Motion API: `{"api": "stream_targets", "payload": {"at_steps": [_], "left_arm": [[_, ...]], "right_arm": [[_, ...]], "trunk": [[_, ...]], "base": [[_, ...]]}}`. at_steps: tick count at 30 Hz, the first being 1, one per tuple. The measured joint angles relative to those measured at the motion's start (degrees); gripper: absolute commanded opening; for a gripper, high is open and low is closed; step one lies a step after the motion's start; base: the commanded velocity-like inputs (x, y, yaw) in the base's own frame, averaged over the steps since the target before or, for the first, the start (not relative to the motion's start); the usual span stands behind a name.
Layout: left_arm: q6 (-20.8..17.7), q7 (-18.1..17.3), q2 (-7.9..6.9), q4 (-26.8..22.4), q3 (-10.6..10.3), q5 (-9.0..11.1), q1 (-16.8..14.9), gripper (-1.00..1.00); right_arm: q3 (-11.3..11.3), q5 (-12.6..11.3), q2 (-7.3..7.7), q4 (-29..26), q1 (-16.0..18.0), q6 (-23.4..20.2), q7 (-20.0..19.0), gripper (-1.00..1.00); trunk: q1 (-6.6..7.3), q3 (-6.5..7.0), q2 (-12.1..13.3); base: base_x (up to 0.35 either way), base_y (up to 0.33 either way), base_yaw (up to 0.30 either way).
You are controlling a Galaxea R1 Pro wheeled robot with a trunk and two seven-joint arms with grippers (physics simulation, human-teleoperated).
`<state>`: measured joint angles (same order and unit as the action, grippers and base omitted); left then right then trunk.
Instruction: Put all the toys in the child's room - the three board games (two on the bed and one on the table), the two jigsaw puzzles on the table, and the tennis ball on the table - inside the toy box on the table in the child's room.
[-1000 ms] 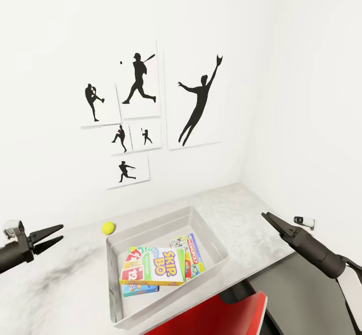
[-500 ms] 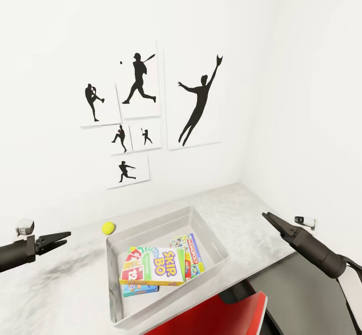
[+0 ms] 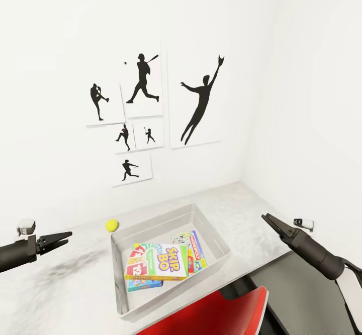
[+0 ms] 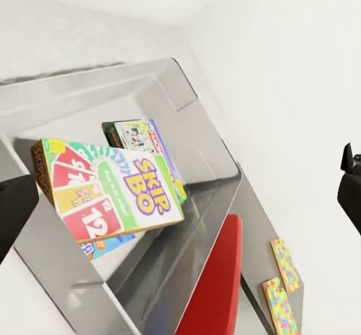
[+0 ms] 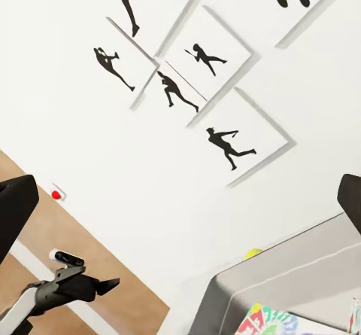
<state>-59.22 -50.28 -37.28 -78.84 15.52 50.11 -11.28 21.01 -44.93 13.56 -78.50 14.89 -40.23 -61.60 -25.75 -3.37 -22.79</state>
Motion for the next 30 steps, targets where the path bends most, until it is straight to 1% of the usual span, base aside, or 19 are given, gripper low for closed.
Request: {"api": "stream_targets", "payload": {"at_steps": [5, 7, 9, 12, 15, 19, 24, 30], "left_arm": [[0.0, -0.2, 0.0, 0.0, 0.0, 0.0, 0.1, 1.0], [0.0, -0.9, -0.02, 0.0, 0.0, 0.0, 0.1, 1.0], [0.0, -2.2, -0.09, 0.0, 0.0, 0.0, 0.1, 1.0], [0.2, -5.3, -0.23, 0.0, 0.0, -0.2, 0.2, 1.0], [0.6, -7.2, -0.33, 0.0, 0.1, -0.4, 0.3, 1.0], [0.8, -8.0, -0.39, 0.0, 0.1, -0.4, 0.3, 1.0], [0.9, -8.3, -0.41, 0.0, 0.1, -0.4, 0.4, 1.0], [0.9, -8.3, -0.41, 0.0, 0.2, -0.4, 0.4, 1.0]], "right_arm": [[0.0, 0.0, -0.1, 0.0, 0.0, 0.0, 0.0, 1.0], [0.0, 0.0, -0.1, 0.0, 0.0, 0.0, 0.0, 1.0], [0.0, 0.0, -0.1, 0.0, 0.0, 0.0, 0.0, 1.0], [0.0, 0.0, -0.06, 0.0, 0.0, 0.0, 0.0, 1.0], [0.0, 0.0, 0.01, 0.0, 0.0, 0.0, 0.0, 1.0], [0.0, -0.1, 0.05, 0.0, 0.0, 0.0, 0.0, 1.0], [0.0, 0.0, 0.06, 0.0, 0.0, 0.0, 0.0, 1.0], [0.0, 0.0, 0.06, 0.0, 0.0, 0.0, 0.0, 1.0]], "trunk": [[0.0, 0.0, 0.0], [-0.01, 0.0, 0.0], [-0.01, 0.03, 0.0], [-0.02, 0.13, 0.0], [-0.02, 0.25, 0.0], [-0.03, 0.44, 0.0], [-0.02, 0.7, 0.0], [-0.03, 0.99, 0.0]], "base": [[-0.012, 0.009, 0.0], [-0.099, 0.074, -0.013], [-0.151, 0.111, -0.08], [-0.187, 0.093, -0.156], [-0.217, 0.033, -0.207], [-0.235, 0.046, -0.232], [-0.264, 0.098, -0.241], [-0.293, 0.023, -0.244]]}}
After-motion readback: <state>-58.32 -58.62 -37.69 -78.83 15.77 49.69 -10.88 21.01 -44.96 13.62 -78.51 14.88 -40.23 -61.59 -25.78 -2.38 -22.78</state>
